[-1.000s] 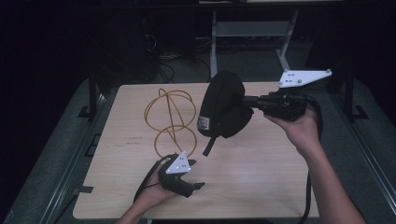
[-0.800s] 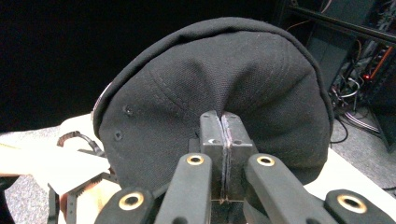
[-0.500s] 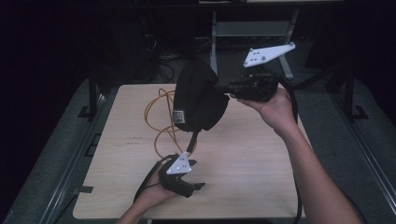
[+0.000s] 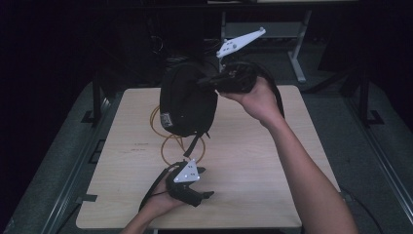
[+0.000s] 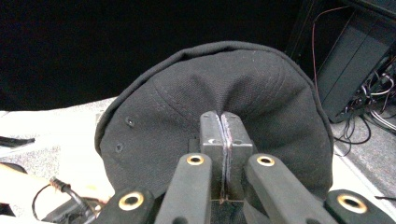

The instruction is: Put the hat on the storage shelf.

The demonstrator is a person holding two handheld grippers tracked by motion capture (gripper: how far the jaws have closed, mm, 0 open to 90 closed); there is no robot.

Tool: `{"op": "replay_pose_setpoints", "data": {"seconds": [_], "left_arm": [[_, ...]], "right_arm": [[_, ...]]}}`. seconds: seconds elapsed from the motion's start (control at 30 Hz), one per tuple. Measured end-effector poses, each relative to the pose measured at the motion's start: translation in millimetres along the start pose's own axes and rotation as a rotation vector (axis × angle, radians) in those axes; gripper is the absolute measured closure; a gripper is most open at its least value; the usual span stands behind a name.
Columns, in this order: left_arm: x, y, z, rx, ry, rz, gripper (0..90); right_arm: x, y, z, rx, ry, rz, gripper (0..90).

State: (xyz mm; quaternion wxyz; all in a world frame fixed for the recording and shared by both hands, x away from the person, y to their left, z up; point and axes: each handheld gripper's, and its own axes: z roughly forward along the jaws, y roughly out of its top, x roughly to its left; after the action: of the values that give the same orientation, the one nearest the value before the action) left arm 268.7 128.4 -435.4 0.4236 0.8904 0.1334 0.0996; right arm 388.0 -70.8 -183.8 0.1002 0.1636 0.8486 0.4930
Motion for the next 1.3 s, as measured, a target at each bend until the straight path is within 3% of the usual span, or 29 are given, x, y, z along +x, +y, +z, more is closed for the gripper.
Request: {"op": "replay_pose_setpoints", "data": {"seconds": [0.37, 0.57, 0.9, 0.93, 1.03, 1.3], "left_arm": [[-5.3, 2.4, 2.9, 0.002, -0.006, 0.030, 20.5], [-7.8, 4.0, 5.3, 0.011, -0.013, 0.058, 20.5], [-9.6, 4.9, 6.2, 0.019, -0.015, 0.067, 20.5], [-9.7, 4.9, 6.5, 0.018, -0.015, 0.068, 20.5], [-10.5, 4.9, 6.6, 0.012, -0.014, 0.063, 20.5], [-10.6, 3.3, 6.1, 0.020, -0.014, 0.068, 20.4]], "right_arm": [[2.5, 24.0, 36.1, 0.048, 0.022, 0.009, 89.3], [3.5, 29.4, 56.8, 0.071, 0.030, 0.012, 89.2], [7.7, 32.6, 92.4, 0.114, 0.026, 0.042, 87.9], [7.8, 32.4, 95.4, 0.108, 0.024, 0.035, 86.3], [8.9, 32.8, 103.5, 0.109, 0.030, 0.064, 67.8], [0.4, 21.5, 96.4, 0.106, 0.025, 0.090, 54.9]]}}
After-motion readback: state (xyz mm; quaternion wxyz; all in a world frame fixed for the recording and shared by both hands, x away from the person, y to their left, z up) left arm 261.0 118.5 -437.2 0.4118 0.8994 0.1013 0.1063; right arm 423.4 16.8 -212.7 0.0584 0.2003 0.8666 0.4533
